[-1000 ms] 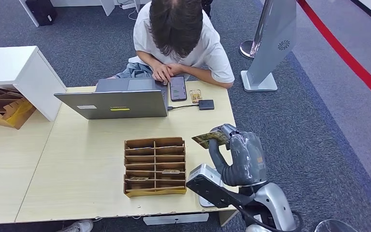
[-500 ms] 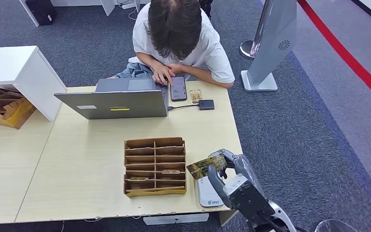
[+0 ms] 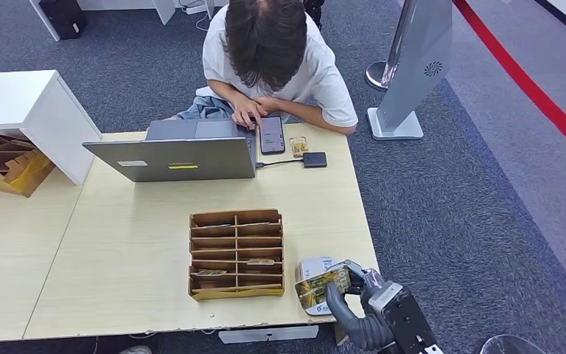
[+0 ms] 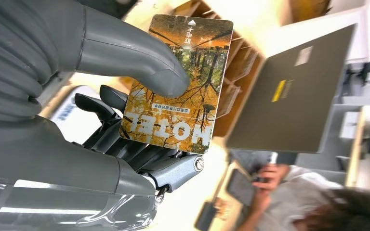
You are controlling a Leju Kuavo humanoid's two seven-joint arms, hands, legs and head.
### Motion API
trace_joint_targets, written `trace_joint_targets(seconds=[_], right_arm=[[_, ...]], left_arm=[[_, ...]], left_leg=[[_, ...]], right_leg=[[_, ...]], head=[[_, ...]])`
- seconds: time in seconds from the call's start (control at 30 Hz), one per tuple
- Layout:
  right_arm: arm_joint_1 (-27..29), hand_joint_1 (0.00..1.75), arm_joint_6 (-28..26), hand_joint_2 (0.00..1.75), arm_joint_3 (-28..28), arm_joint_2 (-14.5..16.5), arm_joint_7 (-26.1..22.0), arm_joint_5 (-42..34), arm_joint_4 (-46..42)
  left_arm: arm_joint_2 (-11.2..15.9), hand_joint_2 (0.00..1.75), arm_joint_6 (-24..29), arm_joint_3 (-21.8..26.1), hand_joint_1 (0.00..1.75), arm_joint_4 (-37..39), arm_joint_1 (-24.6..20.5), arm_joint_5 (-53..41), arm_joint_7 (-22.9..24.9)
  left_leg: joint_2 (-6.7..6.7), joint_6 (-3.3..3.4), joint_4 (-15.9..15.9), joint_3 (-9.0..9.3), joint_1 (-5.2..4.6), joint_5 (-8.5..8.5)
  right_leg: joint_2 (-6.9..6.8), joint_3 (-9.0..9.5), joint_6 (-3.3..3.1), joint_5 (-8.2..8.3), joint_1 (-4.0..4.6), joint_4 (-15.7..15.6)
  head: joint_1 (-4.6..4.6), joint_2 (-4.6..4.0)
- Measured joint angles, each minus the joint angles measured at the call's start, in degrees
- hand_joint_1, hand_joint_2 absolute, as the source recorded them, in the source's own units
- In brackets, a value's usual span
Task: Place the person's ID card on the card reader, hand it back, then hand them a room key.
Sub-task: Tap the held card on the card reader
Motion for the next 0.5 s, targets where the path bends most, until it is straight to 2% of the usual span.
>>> trace_joint_targets(seconds=[0.5], right_arm=[[0.3,1.75,-2.6,1.75,-1.1,-0.6,3.4,2.7,3.5]], left_arm=[[-0.1,0.0,2.8,0.0,0.0,0.0,0.4,-1.5,0.4]], left_leg=[[0.0,0.0,0.0,0.0,0.0,0.0]], right_leg=[[0.0,0.0,0.0,0.0,0.0,0.0]], head=[[0.01,0.0]])
